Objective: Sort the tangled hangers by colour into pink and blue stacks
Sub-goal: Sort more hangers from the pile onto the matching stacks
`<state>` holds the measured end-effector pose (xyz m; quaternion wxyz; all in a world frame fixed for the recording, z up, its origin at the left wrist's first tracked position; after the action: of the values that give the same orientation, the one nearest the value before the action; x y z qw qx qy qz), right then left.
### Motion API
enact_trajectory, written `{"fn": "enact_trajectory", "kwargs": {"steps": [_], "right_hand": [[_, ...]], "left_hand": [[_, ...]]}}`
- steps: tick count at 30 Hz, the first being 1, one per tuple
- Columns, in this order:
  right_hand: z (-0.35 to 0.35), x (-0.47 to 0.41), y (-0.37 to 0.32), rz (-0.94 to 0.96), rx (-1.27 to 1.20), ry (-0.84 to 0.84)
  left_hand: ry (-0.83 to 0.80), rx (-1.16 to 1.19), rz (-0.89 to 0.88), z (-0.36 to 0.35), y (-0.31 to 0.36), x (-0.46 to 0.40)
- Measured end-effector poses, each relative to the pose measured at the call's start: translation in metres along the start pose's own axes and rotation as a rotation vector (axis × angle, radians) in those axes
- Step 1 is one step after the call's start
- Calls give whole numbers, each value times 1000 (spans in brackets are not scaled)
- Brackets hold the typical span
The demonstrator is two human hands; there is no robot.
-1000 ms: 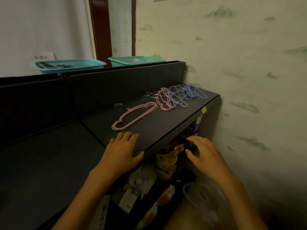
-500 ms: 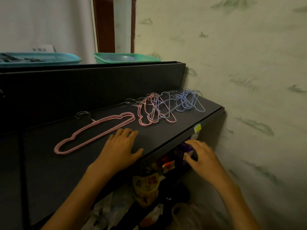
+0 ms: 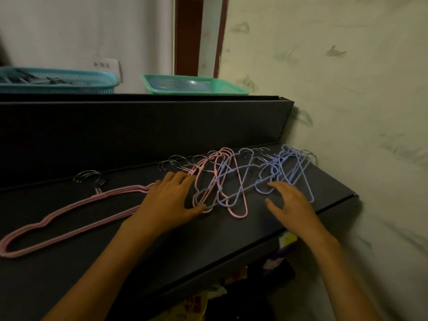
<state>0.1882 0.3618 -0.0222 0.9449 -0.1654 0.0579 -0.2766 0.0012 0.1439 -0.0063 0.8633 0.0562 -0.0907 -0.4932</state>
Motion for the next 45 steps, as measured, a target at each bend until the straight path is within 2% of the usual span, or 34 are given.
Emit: {"fn": "enact_trajectory", "kwargs": {"steps": [3, 9, 15, 18, 24, 28, 34, 42, 45], "right_hand": [[6, -29, 9, 75, -3, 4], [12, -82, 29, 194, 61, -117], [18, -127, 41, 298, 89, -394], [15, -137, 34, 382, 127, -463], [9, -141, 21, 466, 261, -336], [10, -139, 16, 550, 207, -362], [17, -130, 12, 626, -3, -352], [0, -96, -34, 663, -60, -338], [-9, -87, -54, 605, -78, -304]], "left_hand": [[1, 21, 36, 0, 3, -10], [14, 106, 146, -3, 13, -25], [132, 189, 298, -6, 30, -16], [160, 200, 410, -8, 31, -3], [162, 217, 599, -14, 29, 30], [188, 248, 650, -18, 24, 44], [223, 270, 669, -25, 7, 61], [317, 208, 649, -11, -37, 102], [302, 143, 657, -4, -65, 121]]}}
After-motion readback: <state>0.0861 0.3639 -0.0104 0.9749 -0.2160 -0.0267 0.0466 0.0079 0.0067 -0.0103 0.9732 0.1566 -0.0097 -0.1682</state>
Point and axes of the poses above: each hand's wrist, its own x-axis away from the middle knuckle, its own z-axis out of the back of the hand, y = z × x, the point moved 3 cm from there along -x, towards the middle knuckle, and after that the axes turned 14 degrees about -y, right-handed, at the moved point
